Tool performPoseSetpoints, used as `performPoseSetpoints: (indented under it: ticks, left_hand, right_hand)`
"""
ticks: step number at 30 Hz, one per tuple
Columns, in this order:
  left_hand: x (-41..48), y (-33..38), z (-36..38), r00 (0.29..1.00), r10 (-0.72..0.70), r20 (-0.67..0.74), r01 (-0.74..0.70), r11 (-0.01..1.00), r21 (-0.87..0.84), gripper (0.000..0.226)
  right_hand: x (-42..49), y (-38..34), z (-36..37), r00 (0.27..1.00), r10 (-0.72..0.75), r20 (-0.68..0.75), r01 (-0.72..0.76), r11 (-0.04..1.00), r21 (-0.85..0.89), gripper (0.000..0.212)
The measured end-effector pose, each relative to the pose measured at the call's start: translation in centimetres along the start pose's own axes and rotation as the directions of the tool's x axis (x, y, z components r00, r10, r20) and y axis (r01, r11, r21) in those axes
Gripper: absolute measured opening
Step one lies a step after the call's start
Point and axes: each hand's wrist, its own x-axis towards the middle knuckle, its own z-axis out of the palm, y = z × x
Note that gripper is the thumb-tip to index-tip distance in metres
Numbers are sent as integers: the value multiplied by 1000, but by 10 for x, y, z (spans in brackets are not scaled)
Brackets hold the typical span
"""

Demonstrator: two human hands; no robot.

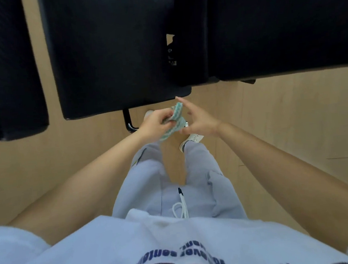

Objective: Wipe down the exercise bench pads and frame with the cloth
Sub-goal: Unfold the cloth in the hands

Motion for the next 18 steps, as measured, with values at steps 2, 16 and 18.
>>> performPoseSetpoints:
  ticks: [2,16,18]
  left_hand:
    - [-13,24,-7,996,88,21,-88,996,6,20]
    - [-78,230,16,813,533,-234,-511,846,150,12]
    - [-81,264,27,770,582,-260,-567,812,139,11]
  right_hand:
    - [-18,-13,-7,998,-65,-1,65,997,-41,88]
    - [-217,-33,-105,802,-170,-573,248,967,60,10]
    - [-246,-36,-123,718,-196,-668,282,959,22,6]
